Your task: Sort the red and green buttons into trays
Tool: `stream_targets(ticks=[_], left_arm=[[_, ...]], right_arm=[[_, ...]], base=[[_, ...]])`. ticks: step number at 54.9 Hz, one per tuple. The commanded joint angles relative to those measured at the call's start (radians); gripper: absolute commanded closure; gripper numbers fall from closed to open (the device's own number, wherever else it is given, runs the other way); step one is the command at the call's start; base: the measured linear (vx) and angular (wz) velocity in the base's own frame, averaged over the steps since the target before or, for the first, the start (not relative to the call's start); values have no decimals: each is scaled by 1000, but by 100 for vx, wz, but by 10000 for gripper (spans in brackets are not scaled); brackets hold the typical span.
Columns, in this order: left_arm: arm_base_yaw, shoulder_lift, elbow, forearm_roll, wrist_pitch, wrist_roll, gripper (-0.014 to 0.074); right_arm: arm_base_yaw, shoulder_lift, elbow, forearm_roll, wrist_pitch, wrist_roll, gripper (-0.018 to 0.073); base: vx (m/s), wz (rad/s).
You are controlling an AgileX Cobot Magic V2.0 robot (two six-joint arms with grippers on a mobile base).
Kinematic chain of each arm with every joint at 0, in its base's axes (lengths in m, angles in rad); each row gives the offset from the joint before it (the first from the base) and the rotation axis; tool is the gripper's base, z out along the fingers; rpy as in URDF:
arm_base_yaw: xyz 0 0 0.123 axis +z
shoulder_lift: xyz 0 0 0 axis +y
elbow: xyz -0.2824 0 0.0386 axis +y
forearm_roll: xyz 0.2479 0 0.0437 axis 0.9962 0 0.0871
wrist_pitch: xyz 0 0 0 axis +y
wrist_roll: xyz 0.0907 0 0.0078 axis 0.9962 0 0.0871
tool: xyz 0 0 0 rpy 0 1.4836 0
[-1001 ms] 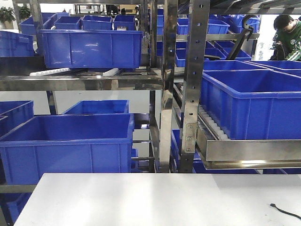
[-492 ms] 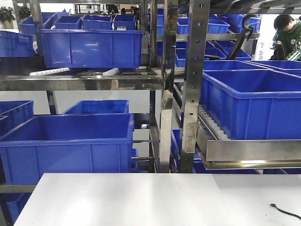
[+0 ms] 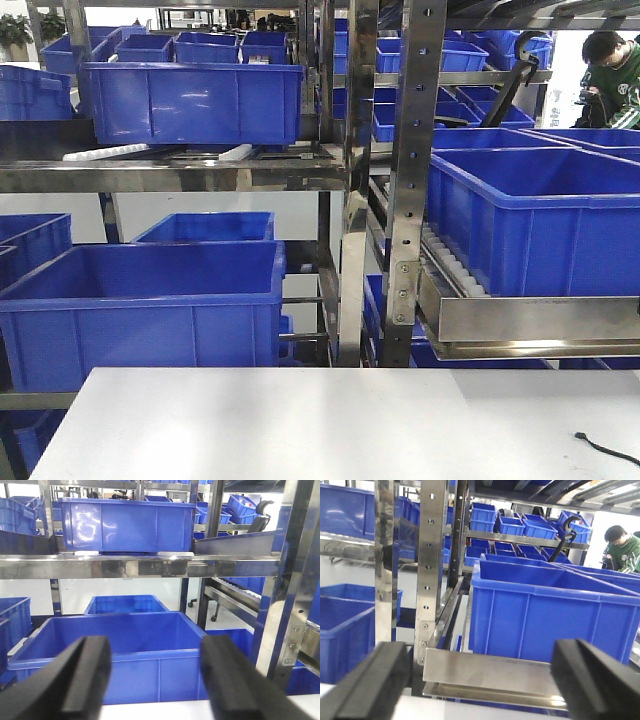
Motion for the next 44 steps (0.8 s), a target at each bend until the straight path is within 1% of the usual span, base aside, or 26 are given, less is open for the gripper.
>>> stream_targets(ticks=[1,4,9,14,19,24,28,32,33,37,44], left_arm=[[0,-8,-42,-3,-91,-1,11],[0,-8,-42,-3,-91,-1,12],[0,-8,-42,-3,-91,-1,17],[0,-8,-42,-3,-91,-1,19],[0,-8,-42,-3,-91,-1,19],[0,-8,-42,-3,-91,-1,19],[0,-8,-42,-3,-91,-1,19],[0,-8,-42,-3,-91,-1,19],[0,-8,-42,-3,-91,-1,19],[0,-8,-42,-3,-91,-1,19],[0,-8,-42,-3,-91,-1,19]], right_arm=[[-6,-6,-37,9,-99,21,-169],[-6,-2,-36,10,-109,31,-168],[-6,44,5,-26,-178,23,-151],[-6,105,139,-37,-340,37,-118],[-6,172,302,-46,-500,102,-83],[-6,275,480,-106,-686,155,-38],[-6,378,562,-151,-808,155,-12],[-6,511,600,-165,-920,154,2],[-6,549,603,-165,-964,154,3],[-6,672,602,-165,-1065,154,3],[-6,878,601,-165,-1353,124,3]], base=[[0,0],[0,0],[0,0],[0,0],[0,0],[0,0],[0,0],[0,0],[0,0],[0,0],[0,0]])
